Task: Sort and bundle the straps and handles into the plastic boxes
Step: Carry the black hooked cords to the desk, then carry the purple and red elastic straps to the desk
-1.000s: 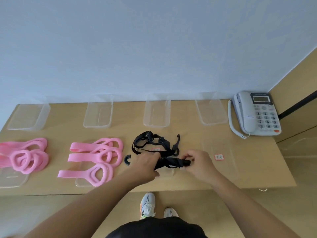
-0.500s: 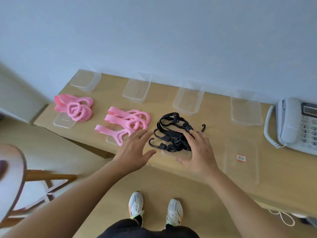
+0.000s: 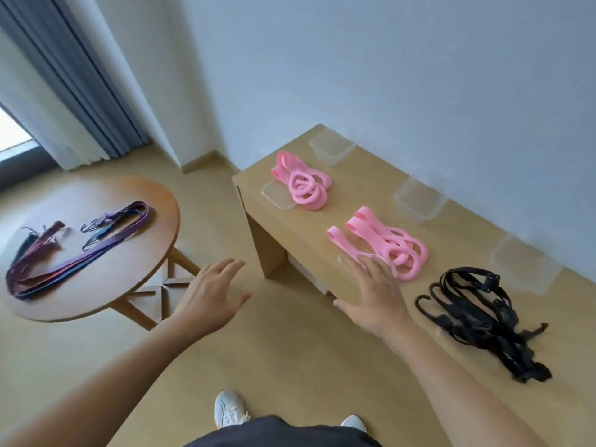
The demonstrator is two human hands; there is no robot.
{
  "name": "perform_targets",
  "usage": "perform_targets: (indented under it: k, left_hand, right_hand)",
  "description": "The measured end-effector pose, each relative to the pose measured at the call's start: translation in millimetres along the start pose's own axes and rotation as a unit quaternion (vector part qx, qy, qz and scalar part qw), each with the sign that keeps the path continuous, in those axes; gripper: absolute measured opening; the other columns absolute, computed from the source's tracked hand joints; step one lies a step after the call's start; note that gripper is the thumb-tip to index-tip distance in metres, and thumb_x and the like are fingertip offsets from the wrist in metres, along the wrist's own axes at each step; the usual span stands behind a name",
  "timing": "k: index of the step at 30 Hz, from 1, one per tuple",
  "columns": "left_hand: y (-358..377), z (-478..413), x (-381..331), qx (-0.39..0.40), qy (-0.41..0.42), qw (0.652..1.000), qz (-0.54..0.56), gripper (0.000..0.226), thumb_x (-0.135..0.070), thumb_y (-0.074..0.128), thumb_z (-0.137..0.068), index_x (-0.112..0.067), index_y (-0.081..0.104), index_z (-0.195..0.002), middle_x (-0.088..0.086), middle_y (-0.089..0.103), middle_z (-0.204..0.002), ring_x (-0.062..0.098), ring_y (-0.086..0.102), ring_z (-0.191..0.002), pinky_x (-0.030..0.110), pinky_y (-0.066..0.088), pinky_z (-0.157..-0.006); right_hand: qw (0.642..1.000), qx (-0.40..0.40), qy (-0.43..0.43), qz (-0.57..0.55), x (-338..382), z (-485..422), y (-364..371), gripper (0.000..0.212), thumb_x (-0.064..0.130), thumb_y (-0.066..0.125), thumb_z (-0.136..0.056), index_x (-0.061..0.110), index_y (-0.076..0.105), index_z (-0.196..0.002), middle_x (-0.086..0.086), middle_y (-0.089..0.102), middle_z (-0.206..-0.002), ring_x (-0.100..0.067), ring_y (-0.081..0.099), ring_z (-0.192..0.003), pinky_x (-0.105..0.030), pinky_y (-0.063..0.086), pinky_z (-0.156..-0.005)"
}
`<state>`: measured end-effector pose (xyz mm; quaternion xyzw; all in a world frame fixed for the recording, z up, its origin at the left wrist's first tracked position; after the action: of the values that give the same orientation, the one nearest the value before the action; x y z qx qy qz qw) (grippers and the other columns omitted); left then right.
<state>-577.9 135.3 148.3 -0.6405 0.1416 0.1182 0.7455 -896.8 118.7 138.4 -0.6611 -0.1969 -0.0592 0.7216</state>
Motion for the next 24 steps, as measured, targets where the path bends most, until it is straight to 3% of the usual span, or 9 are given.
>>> perform_targets:
  k: [6,13,24]
  left_hand:
    - [-39.8,26.7,144.6,-0.022,-0.099,0.995,0.024,0.065,-0.045,0.076,-0.090,-0.022,0.055,-0.147,0.002,0.056,-0.150,0.029,0.050,-0.138,0.045,0.040,-0.113]
    - [-78.4,66.0,280.8,-0.042,-0.230,0.969,0.073,0.067,-0.045,0.074,-0.092,-0.024,0.050,-0.151,0.001,0.052,-0.154,0.027,0.045,-0.142,0.040,0.038,-0.115]
    - [-85.0,106.5,404.0,-0.080,-0.409,0.894,0.166,0.066,-0.038,0.069,-0.097,-0.020,0.043,-0.156,0.004,0.049,-0.155,0.025,0.039,-0.146,0.035,0.031,-0.117]
  right_hand:
    - [0.997,0.049,-0.057,0.014,119.0,-59.4,49.7,0.091,0.056,0.074,-0.080,0.021,0.034,-0.155,0.001,0.044,-0.150,-0.024,0.032,-0.141,-0.032,0.022,-0.117]
    - [0.981,0.140,-0.130,0.017,251.0,-113.7,112.9,0.092,0.059,0.066,-0.087,0.027,0.021,-0.159,0.006,0.032,-0.160,-0.021,0.019,-0.151,-0.036,0.021,-0.124]
    - [0.932,0.259,-0.250,0.039,408.7,-207.6,205.1,0.090,0.052,0.071,-0.085,0.024,0.025,-0.158,0.006,0.038,-0.154,-0.016,0.026,-0.145,-0.031,0.026,-0.119]
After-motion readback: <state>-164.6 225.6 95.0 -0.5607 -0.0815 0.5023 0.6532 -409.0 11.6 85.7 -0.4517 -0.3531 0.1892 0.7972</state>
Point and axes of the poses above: each hand's wrist, its own z-axis away from the middle knuckle, its own y-axis out of the palm, x = y × z, the point moved 3 cm from there along -z, towards the middle knuckle
